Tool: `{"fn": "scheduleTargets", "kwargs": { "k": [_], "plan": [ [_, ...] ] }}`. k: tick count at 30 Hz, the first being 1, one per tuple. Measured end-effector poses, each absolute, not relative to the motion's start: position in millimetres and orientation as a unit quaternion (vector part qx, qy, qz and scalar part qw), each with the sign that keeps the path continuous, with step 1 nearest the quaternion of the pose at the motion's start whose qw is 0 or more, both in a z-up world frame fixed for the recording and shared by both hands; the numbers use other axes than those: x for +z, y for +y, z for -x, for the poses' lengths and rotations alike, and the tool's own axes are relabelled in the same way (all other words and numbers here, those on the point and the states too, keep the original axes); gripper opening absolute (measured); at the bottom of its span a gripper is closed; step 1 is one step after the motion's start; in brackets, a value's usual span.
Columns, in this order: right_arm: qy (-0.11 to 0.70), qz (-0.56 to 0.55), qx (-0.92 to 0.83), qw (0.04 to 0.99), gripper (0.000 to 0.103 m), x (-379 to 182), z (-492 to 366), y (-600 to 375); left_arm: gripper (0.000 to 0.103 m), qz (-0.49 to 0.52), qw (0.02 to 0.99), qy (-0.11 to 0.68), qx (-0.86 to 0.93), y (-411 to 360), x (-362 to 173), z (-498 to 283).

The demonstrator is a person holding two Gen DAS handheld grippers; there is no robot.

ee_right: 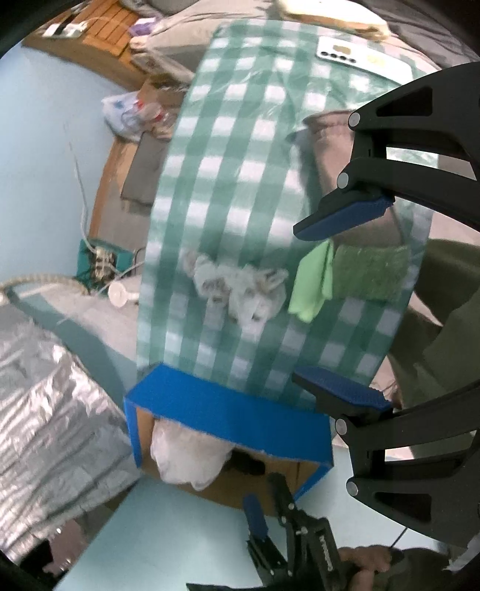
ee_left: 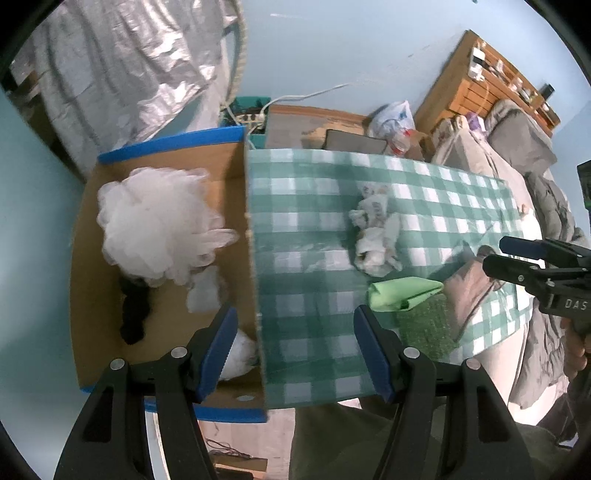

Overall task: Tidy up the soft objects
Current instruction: 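Move both tools back from the box over the remaining items on the table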

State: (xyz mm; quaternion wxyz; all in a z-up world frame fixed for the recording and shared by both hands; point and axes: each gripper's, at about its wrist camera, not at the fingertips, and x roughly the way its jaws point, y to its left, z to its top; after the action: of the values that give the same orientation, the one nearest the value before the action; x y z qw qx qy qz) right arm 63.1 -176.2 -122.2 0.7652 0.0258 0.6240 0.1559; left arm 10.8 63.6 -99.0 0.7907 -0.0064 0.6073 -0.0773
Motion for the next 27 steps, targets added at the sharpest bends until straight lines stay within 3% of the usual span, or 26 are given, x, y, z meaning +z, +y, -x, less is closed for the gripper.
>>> {"fn": "scheduleTargets", "kwargs": {
  "k": [27],
  "plan": [
    [0.674, 0.01, 0.159, 0.721, 0.072, -213, -20, -184, 0.067, -0.051, 0.75, 0.646, -0.134, -6, -171, 17]
  ]
}}
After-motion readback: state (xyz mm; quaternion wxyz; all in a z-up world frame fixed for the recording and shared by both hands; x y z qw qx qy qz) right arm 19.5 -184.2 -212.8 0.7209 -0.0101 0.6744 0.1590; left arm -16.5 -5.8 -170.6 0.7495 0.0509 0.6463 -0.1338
